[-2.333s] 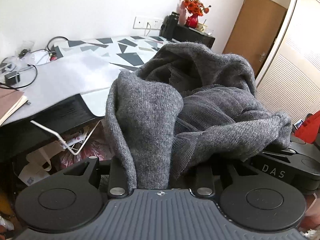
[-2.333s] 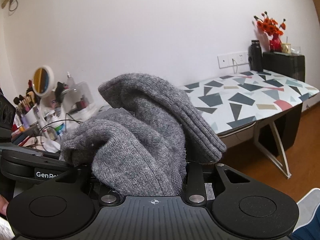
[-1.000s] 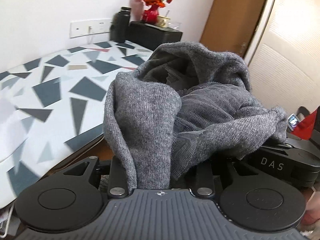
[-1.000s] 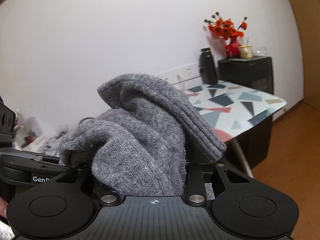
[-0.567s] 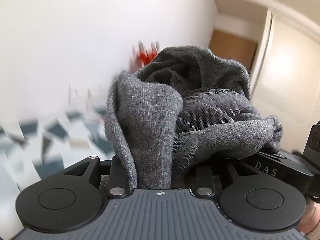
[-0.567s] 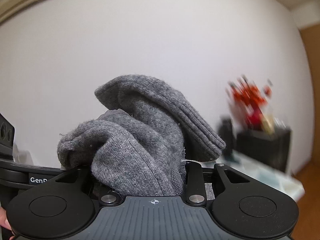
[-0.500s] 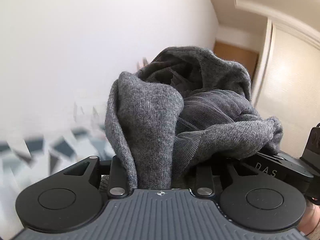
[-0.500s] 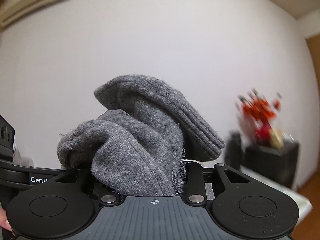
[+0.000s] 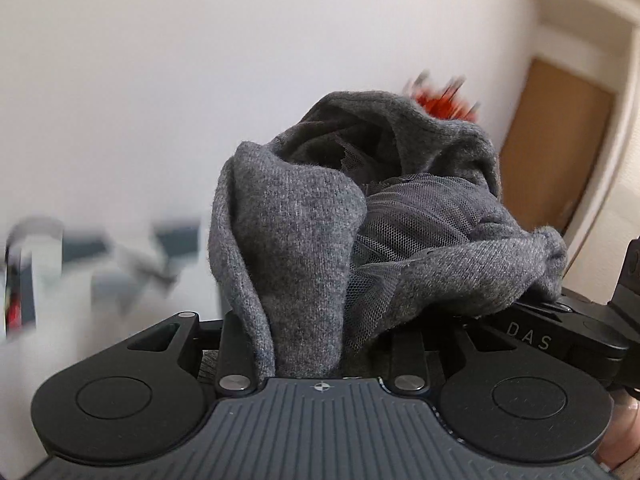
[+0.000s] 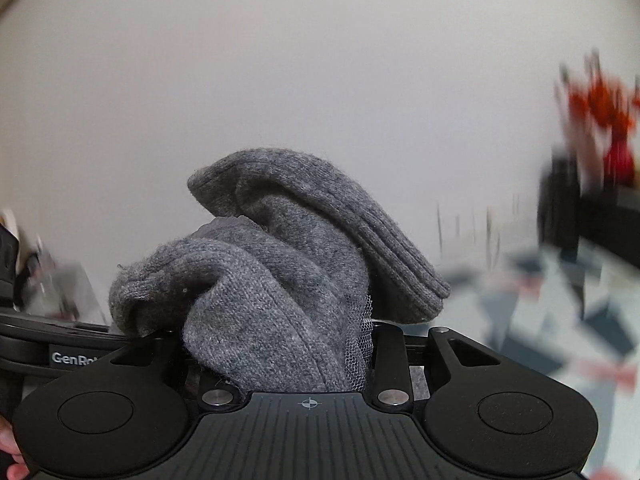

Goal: Fold clothes
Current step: 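Lower the grey sweater onto the triangle-print board with both grippers, then open both grippers to release the grey sweater on the board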

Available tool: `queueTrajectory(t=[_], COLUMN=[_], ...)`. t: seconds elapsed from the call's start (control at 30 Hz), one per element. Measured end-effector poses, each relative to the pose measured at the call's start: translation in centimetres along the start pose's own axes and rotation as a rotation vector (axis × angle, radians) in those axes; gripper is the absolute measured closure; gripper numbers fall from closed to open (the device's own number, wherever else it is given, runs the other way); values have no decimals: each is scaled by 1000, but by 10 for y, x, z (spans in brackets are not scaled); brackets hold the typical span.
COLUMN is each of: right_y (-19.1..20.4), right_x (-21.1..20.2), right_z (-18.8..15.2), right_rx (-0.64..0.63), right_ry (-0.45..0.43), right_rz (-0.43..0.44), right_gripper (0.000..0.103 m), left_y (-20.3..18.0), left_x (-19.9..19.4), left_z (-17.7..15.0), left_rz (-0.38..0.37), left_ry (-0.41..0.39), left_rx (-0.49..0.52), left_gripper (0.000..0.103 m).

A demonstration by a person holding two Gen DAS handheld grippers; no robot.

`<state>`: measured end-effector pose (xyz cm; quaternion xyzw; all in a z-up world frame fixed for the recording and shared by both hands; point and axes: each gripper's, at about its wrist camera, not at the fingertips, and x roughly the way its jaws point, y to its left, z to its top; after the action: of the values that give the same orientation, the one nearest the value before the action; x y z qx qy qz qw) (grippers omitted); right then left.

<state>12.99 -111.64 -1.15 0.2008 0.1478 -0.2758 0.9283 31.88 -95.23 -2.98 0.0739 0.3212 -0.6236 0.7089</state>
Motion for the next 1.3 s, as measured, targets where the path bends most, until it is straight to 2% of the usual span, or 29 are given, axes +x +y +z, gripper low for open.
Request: queueTrajectory(t=[0.13,0.2,0.27,0.37,0.5,0.63,0.7,0.8,0.87,0.9,1.0,1.07,1.23,1.3], right_y=[-32,-45,-59,-92,-137,-185,-217,-256,-275,-283,-294,-296,-289,-284], right_x=[34,41,47,60,78,94,96,94,94,94,89,84,80,77], right_z=[-31,-41,-43,-34,-19,-2,13,31,36,37,36,32,22,18], right_rx=[80,73,52,36,17,-10,-39,-72,-85,-90,-77,-68,-69,-66], right_ry=[206,265,292,303,316,325,324,309,304,299,292,293,314,322], right_rz=[-26,-42,-34,2,54,93,89,77,53,41,33,33,12,0], right_gripper=[74,74,74,73,73,72,63,58,57,53,39,35,31,24], left_y=[25,32,31,24,-8,-42,-58,-82,-92,-97,-105,-107,-103,-100], left_x=[31,44,57,77,107,154,176,203,216,222,233,237,241,238], left_z=[-38,-56,-63,-68,-49,-30,-22,-12,-8,-8,-6,-6,-10,-13], left_rz=[29,33,45,70,123,184,202,233,249,258,288,300,311,297], left_ry=[179,249,270,280,288,291,295,295,310,320,345,360,381,386], left_rx=[-66,-115,-130,-130,-103,-155,-194,-225,-234,-234,-218,-216,-216,-214], left_gripper=[67,67,67,65,64,59,57,56,51,50,42,34,19,17])
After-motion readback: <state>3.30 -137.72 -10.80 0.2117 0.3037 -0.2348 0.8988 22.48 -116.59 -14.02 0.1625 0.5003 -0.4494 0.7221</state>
